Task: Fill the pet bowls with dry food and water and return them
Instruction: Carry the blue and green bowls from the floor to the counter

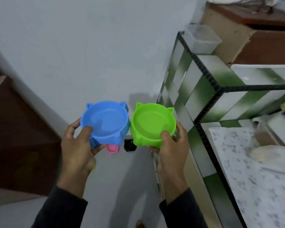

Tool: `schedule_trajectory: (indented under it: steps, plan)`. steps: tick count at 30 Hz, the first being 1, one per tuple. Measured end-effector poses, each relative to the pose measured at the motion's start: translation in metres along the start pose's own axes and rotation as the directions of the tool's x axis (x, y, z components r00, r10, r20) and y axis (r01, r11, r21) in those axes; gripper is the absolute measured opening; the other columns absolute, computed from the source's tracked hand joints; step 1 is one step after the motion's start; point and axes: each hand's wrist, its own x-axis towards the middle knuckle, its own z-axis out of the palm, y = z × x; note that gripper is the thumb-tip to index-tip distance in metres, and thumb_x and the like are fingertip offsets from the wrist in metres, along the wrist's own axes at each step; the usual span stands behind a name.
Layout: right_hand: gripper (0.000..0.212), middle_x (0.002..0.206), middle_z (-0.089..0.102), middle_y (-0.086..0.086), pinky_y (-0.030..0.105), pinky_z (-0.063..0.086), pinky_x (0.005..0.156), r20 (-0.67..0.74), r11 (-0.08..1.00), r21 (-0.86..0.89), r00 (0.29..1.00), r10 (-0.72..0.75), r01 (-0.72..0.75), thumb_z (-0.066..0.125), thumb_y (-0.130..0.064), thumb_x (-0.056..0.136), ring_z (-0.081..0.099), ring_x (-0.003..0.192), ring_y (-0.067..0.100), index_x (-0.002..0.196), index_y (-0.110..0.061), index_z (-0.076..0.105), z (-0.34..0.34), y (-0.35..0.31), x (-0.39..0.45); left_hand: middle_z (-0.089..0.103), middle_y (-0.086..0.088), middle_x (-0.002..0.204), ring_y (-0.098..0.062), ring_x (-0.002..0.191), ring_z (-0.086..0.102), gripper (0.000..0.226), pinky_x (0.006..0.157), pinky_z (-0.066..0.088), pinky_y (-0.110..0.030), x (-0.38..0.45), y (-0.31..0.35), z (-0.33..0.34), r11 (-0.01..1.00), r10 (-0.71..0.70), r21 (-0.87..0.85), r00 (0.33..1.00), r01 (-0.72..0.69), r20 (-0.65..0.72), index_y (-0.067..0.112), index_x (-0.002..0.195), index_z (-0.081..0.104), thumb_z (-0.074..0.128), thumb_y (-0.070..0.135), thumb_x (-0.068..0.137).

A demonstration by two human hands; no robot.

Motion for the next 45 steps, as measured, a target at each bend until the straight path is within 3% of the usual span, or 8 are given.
schedule_trajectory:
  steps: [6,11,17,20,24,33,38,45]
  plan:
    - [0.054,0.12,0.063,-0.007,0.047,0.062,0.055,-0.058,0.997,-0.008,0.995,-0.082,0.082,0.062,-0.006,0.084,0.067,0.103,0.024,0.124,-0.041,0.064,-0.018,-0.032,0.0,0.07,-0.003,0.121,-0.024,0.089,0.079,0.03,0.068,0.063,-0.048,-0.013,0.005,0.032,0.999,-0.019,-0.033,0.997,0.021,0.079,0.03,0.12,0.068,0.068,0.013,0.095]
    - [0.053,0.118,0.065,-0.012,0.055,0.062,0.075,-0.129,0.983,-0.072,0.976,-0.176,0.167,0.062,-0.01,0.084,0.066,0.107,0.021,0.124,-0.043,0.063,-0.032,-0.047,-0.009,0.07,0.0,0.119,-0.016,0.085,0.078,0.027,0.067,0.064,-0.048,-0.019,0.011,0.051,1.0,-0.01,-0.021,0.981,0.014,0.192,0.033,0.111,0.071,0.069,0.012,0.094]
    - [0.052,0.117,0.064,0.0,0.048,0.062,0.057,-0.302,0.981,0.067,0.941,-0.153,0.182,0.061,-0.004,0.089,0.068,0.101,0.026,0.114,-0.05,0.065,-0.052,-0.06,-0.038,0.069,-0.001,0.122,-0.019,0.088,0.078,0.028,0.067,0.064,-0.05,-0.028,0.015,0.076,0.998,-0.059,0.047,0.919,0.044,0.39,0.035,0.11,0.073,0.071,0.013,0.093]
    - [0.05,0.114,0.066,0.004,0.044,0.062,0.055,-0.417,0.967,0.123,0.896,-0.152,0.221,0.063,-0.005,0.09,0.072,0.091,0.024,0.12,-0.045,0.065,-0.067,-0.065,-0.058,0.064,-0.002,0.125,-0.031,0.097,0.075,0.029,0.065,0.064,-0.05,-0.041,0.017,0.091,0.992,-0.11,0.106,0.868,0.066,0.484,0.036,0.11,0.073,0.07,0.012,0.093]
    - [0.048,0.108,0.067,0.01,0.043,0.061,0.052,-0.556,0.95,0.133,0.815,-0.166,0.284,0.063,-0.005,0.09,0.073,0.086,0.026,0.121,-0.041,0.065,-0.085,-0.063,-0.089,0.058,-0.006,0.134,-0.036,0.112,0.066,0.029,0.064,0.063,-0.048,-0.063,0.015,0.1,0.982,-0.158,0.176,0.779,0.063,0.606,0.035,0.111,0.071,0.068,0.012,0.093]
    - [0.049,0.102,0.064,0.014,0.045,0.061,0.053,-0.781,0.898,0.103,0.594,-0.194,0.428,0.061,-0.002,0.091,0.071,0.086,0.033,0.126,-0.037,0.063,-0.145,-0.062,-0.181,0.064,-0.008,0.13,-0.031,0.106,0.071,0.033,0.058,0.062,-0.041,-0.141,-0.013,0.105,0.948,-0.305,0.302,0.568,0.102,0.765,0.023,0.126,0.064,0.066,0.012,0.094]
    - [0.049,0.104,0.066,0.01,0.043,0.06,0.052,-0.877,0.866,0.04,0.433,-0.208,0.498,0.061,-0.002,0.091,0.071,0.085,0.028,0.124,-0.038,0.063,-0.195,-0.067,-0.245,0.064,-0.007,0.132,-0.031,0.112,0.068,0.024,0.054,0.06,-0.037,-0.218,-0.033,0.102,0.921,-0.382,0.38,0.399,0.089,0.833,0.028,0.114,0.065,0.064,0.013,0.095]
    - [0.051,0.106,0.068,0.011,0.047,0.061,0.053,-0.96,0.837,-0.035,0.214,-0.18,0.546,0.061,-0.004,0.089,0.071,0.091,0.033,0.123,-0.04,0.063,-0.263,-0.059,-0.346,0.063,-0.001,0.125,-0.03,0.108,0.067,0.029,0.055,0.061,-0.039,-0.333,-0.061,0.067,0.873,-0.487,0.48,0.186,0.086,0.853,0.031,0.12,0.067,0.067,0.014,0.096]
